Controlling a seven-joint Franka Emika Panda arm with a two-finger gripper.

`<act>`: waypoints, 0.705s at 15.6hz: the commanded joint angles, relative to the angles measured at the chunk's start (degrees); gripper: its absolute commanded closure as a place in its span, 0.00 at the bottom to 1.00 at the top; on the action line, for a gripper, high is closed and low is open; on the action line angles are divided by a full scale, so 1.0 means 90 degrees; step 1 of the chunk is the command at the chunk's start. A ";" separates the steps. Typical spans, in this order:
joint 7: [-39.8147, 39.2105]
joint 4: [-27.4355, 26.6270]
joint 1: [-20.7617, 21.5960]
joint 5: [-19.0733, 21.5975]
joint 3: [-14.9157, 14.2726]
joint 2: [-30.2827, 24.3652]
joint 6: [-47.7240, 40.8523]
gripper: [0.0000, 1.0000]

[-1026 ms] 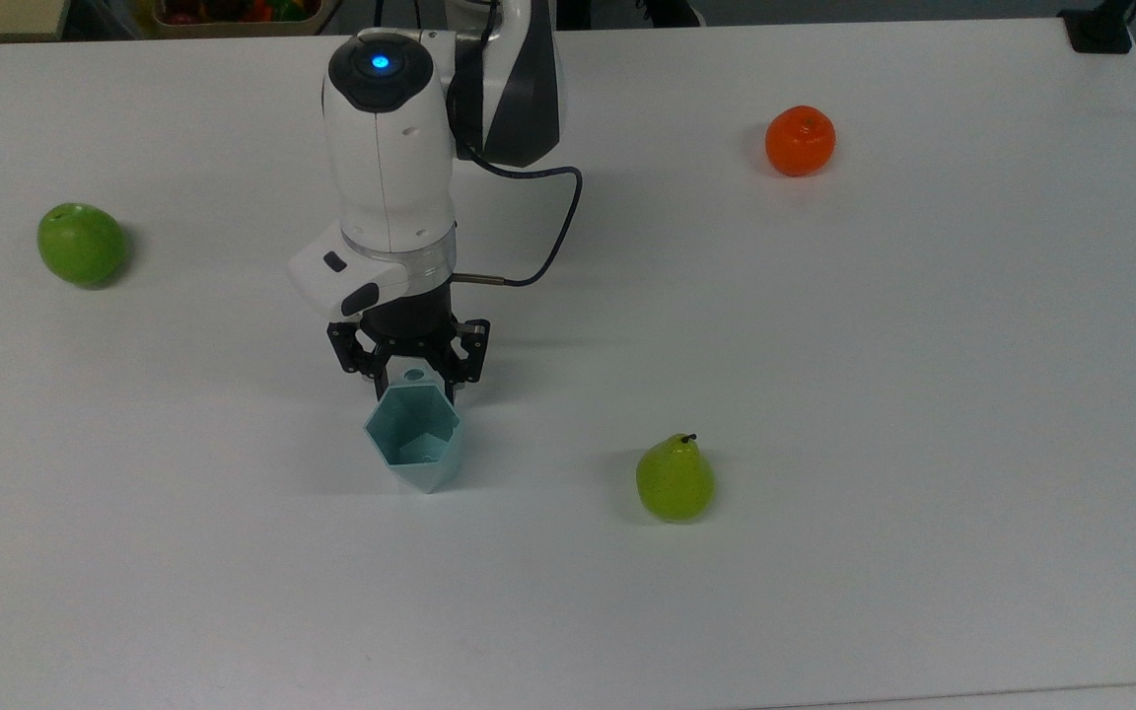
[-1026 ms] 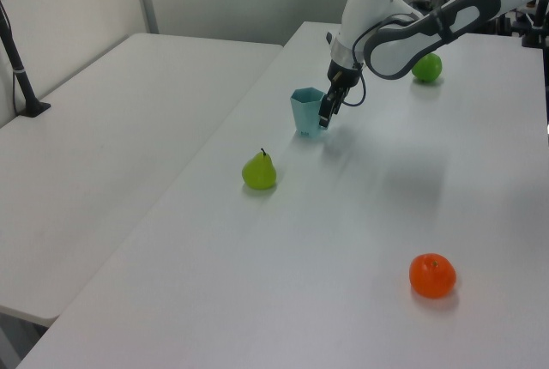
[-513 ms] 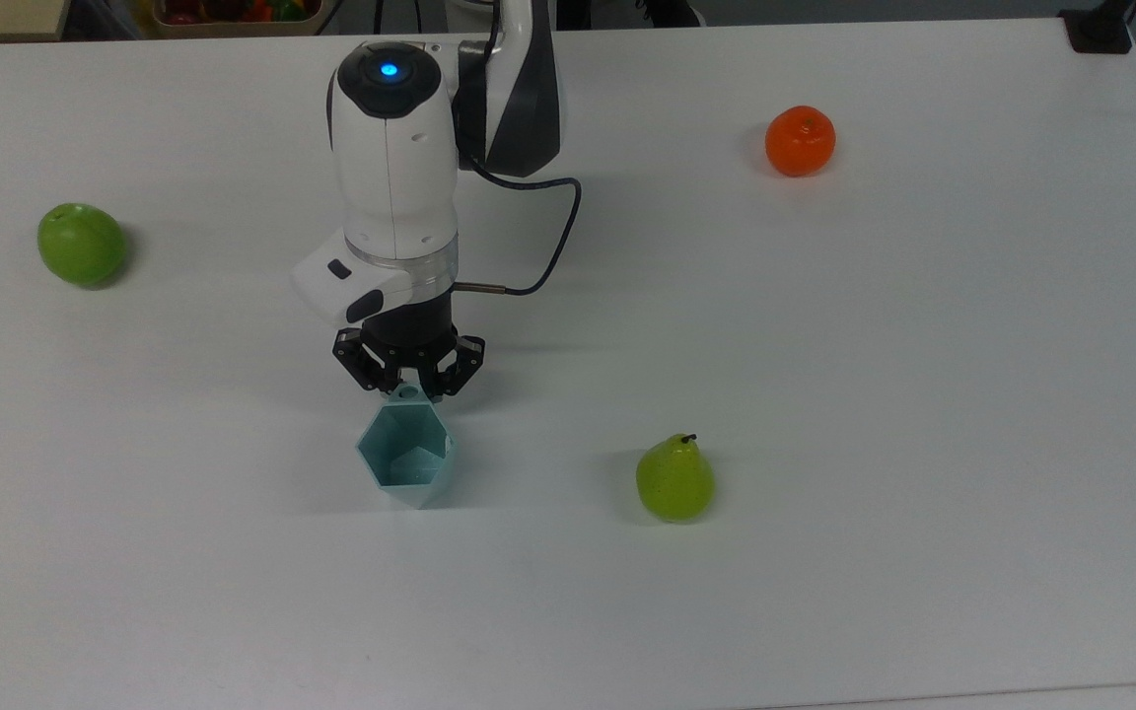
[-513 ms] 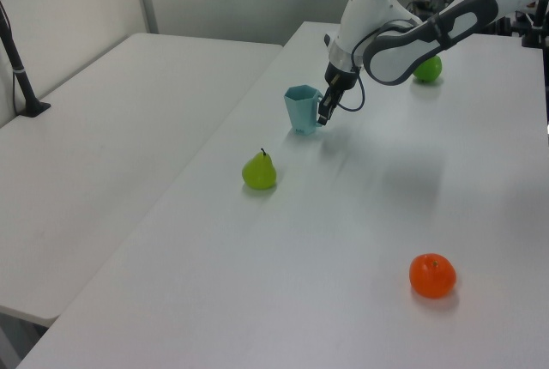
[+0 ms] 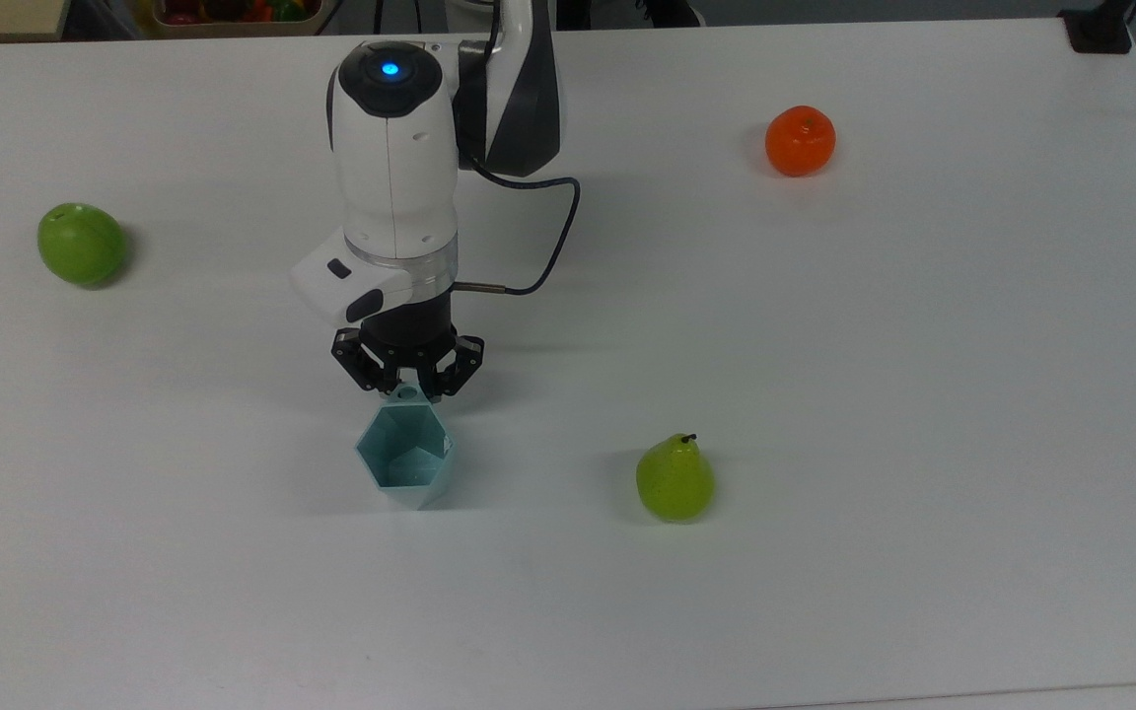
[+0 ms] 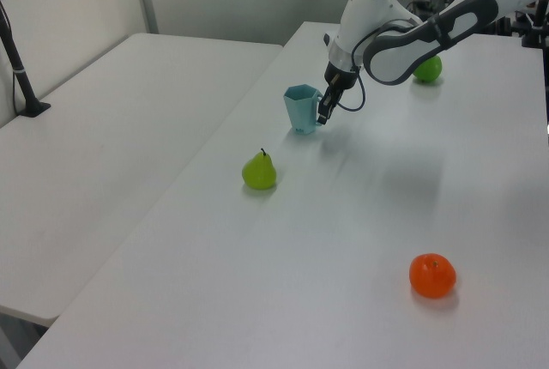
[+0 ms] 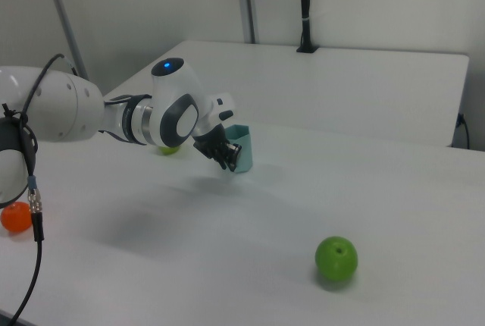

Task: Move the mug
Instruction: 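Lift the mug and carry it toward the orange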

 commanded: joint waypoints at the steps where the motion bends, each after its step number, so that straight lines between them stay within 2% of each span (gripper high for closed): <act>1: 0.0189 -0.0096 0.0021 -0.0033 -0.0053 -0.0436 -0.0016 1.00; 6: 0.0433 -0.0408 0.0012 -0.0023 -0.0014 -0.1167 -0.0209 1.00; 8: 0.0443 -0.0389 0.0012 0.0015 -0.0004 -0.1558 -0.0765 1.00; 11: 0.0375 -0.0389 0.0012 0.0328 -0.0004 -0.2183 -0.1711 1.00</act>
